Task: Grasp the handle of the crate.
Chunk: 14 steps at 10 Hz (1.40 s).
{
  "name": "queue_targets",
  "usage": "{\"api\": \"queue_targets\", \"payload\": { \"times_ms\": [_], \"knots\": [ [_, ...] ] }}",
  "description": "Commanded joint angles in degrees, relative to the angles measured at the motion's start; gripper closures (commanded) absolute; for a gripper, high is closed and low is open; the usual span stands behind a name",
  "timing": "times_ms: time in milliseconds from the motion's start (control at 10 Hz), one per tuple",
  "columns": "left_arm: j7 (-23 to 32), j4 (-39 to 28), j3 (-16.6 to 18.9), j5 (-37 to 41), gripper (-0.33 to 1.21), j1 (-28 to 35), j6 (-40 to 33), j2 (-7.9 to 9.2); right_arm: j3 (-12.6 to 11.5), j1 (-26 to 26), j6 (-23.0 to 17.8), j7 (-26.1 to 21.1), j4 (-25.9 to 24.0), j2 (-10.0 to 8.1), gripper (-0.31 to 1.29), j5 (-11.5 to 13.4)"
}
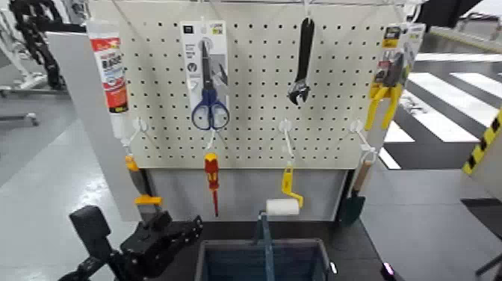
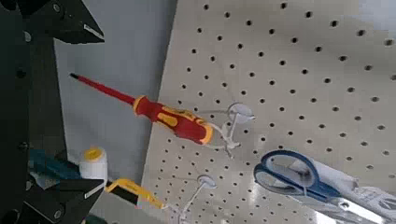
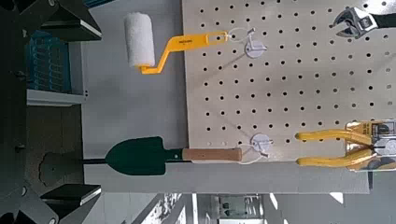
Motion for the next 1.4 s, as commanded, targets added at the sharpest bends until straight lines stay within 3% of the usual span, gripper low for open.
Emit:
{"api": "queue_targets", "payload": {
  "times_ms": [100,300,700,1200,1400],
  "knots": [
    [-6.67,4.58,-1.80,9.42,0.19,-4.31,7.49,2.86,0.21,-0.24,0.08,0.05,0.12,-0.16,0.15,-0.09],
    [-9.13,7.30,-2.59,14.61,0.19,-6.42,13.30,3.57,0.21,-0.24,0.08,0.05,0.12,-0.25,0.15,-0.18],
    [-10.36,13.81,-6.99,29.20,0.19,-11.51,22.00,6.90,0.29,-0.24,-0.09,0.05,0.21,-0.25,0.15,-0.27],
    [-9.57,20.31,-12.87,39.31,0.19,-19.07,31.14,8.22,0.56,-0.32,-0.53,0.05,0.39,-0.25,0.15,-0.53],
    [-9.30,23.91,-15.86,43.35,0.20,-22.06,32.81,7.87,0.65,-0.41,-0.62,0.05,0.48,-0.25,0.15,-0.71]
  ]
}}
